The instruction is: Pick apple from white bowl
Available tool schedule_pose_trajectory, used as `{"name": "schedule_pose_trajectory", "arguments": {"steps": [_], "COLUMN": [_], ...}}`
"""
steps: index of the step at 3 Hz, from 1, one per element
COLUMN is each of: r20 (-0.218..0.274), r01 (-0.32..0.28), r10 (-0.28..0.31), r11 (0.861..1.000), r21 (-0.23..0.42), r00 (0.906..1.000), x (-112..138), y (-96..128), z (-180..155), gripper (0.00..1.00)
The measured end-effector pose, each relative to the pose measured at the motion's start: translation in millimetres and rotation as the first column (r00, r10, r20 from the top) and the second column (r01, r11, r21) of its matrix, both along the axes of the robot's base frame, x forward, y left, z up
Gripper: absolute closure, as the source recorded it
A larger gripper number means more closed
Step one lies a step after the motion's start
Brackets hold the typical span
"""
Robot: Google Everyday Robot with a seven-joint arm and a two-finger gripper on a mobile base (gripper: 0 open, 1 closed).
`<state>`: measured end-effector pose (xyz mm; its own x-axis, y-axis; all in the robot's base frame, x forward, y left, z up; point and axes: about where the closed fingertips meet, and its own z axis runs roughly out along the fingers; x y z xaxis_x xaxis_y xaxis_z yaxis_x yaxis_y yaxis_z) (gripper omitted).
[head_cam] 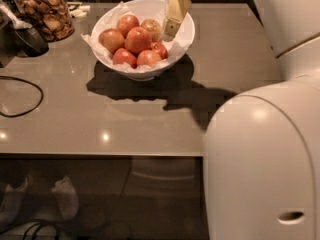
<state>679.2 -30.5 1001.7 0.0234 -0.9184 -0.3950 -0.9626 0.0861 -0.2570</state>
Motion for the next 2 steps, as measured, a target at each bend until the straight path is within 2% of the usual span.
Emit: {"name": "schedule_pose_trajectory", "arguments": {"steps": [1,2], "r20": [0.034,0.034], "r01": [0.007,0.007], "r10": [-0.008,-0.008], "r11": [1.000,1.000], "r21": [0.022,0.023], "r00": [0.9994,0.9994], "x": [10.5,10.6], "y": [4.7,4.8], "z": [5.1,5.1], "gripper": [0.00,0.00]}}
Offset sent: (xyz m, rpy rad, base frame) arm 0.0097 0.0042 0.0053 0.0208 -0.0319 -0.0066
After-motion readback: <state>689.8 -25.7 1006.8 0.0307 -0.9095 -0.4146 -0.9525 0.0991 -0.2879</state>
